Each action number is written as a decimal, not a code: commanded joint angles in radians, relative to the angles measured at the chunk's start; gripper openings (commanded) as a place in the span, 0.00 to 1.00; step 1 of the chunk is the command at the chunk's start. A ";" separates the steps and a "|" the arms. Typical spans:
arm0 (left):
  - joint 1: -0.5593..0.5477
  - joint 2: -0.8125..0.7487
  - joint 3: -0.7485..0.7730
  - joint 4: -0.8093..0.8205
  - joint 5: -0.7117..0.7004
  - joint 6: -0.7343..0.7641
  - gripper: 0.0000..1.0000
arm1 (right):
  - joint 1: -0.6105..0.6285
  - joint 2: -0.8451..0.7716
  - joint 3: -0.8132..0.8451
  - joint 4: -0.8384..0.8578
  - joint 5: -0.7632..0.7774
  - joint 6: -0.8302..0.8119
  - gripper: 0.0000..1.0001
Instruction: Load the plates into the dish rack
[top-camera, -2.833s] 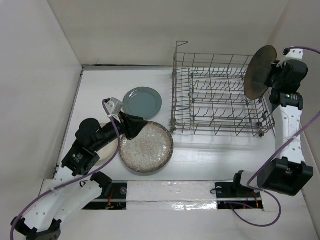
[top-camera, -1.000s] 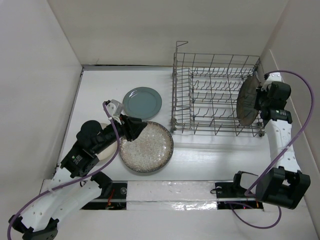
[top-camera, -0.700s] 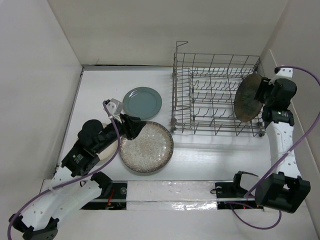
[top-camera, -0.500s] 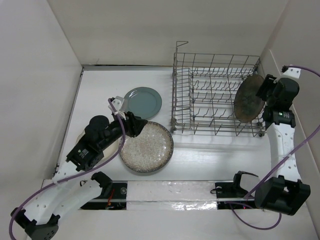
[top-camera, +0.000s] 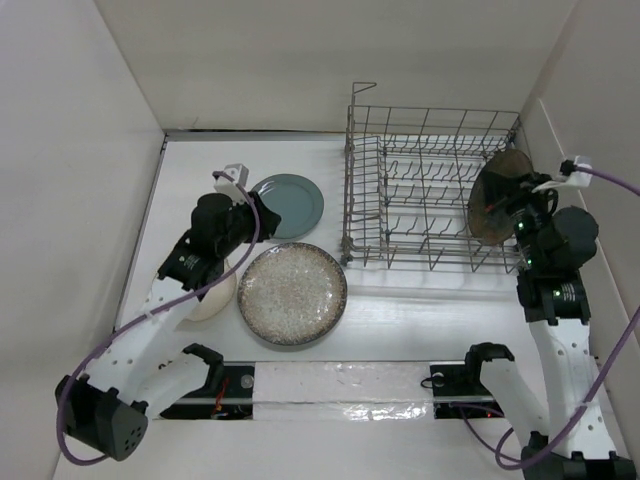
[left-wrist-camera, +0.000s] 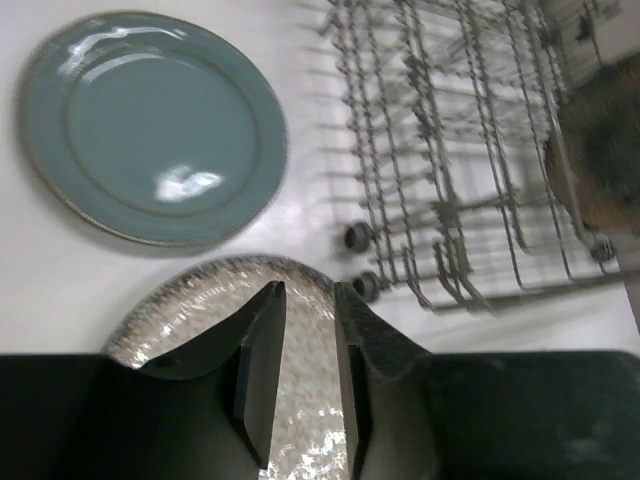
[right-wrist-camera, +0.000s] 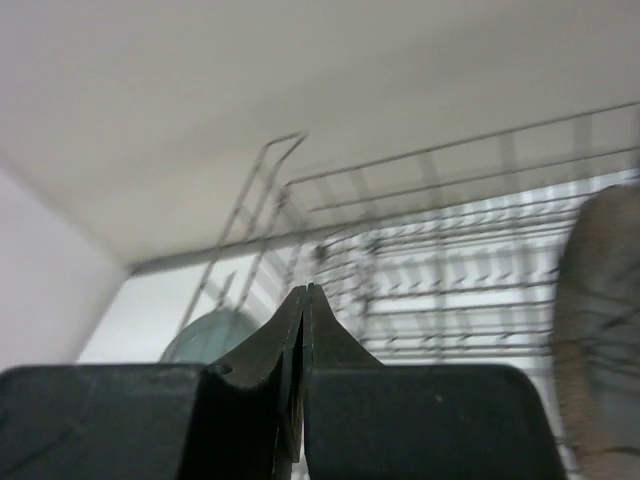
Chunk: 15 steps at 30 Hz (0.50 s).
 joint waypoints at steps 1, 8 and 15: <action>0.118 0.081 0.068 0.099 0.015 -0.092 0.24 | 0.100 -0.043 -0.074 0.079 -0.117 0.063 0.00; 0.369 0.364 0.081 0.208 0.174 -0.200 0.39 | 0.239 -0.094 -0.107 0.068 -0.235 -0.014 0.08; 0.403 0.576 0.184 0.162 0.083 -0.178 0.43 | 0.355 -0.131 -0.159 0.112 -0.324 -0.020 0.28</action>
